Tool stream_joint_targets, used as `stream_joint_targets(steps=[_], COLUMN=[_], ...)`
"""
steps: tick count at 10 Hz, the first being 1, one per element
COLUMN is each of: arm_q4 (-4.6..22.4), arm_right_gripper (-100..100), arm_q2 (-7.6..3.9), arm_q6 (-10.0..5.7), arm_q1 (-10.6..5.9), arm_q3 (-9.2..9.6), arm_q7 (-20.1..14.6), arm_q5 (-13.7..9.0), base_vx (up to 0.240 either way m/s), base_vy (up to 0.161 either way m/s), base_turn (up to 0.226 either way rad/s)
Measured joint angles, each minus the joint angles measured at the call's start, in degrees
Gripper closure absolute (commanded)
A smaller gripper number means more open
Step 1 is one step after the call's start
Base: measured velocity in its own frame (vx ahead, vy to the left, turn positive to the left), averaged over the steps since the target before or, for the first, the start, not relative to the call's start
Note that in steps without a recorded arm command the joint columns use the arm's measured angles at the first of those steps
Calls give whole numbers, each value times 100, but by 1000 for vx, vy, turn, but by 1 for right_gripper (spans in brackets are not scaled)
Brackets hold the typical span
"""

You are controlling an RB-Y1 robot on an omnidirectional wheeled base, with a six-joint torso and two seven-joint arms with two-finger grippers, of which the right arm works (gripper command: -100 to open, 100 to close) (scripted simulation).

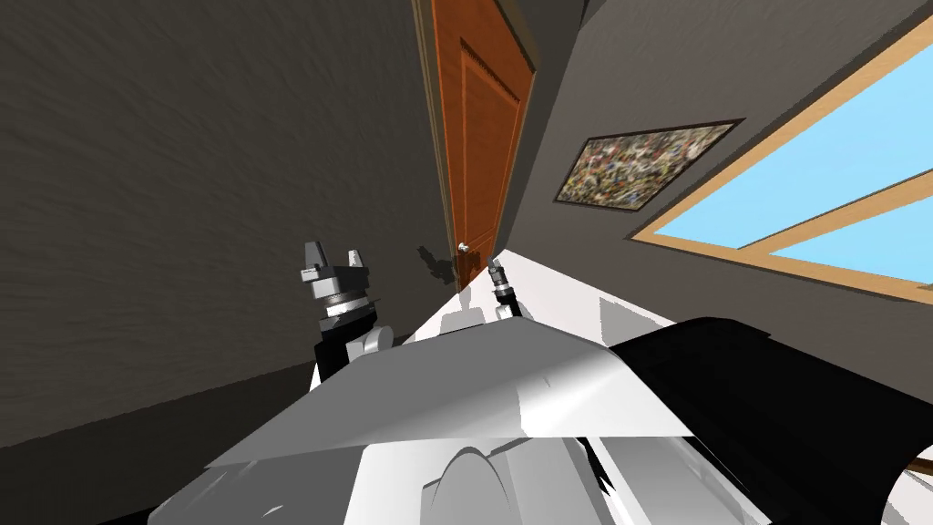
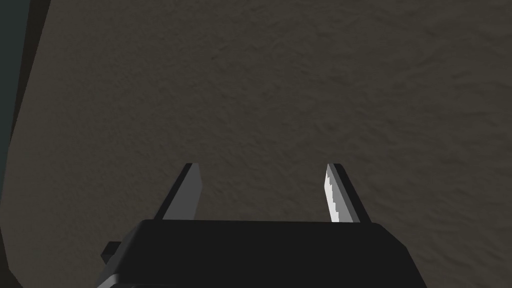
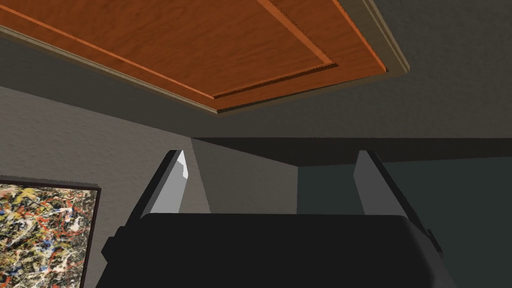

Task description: Pull the door open

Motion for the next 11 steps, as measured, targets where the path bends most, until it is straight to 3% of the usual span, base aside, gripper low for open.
stream_joint_targets(steps=[5, 7, 11], arm_q4=[710, 852, 1421], arm_right_gripper=[-100, -100, -100], arm_q2=[-112, -142, -187], arm_q6=[-105, -62, -116], arm_q1=[-173, -181, -358], arm_q3=[29, 62, 95], arm_q7=[630, 897, 1417], arm_q5=[-26, -27, -36], base_vx=[75, 69, 68], base_vy=[-72, -77, -76], base_turn=[162, 145, 152])
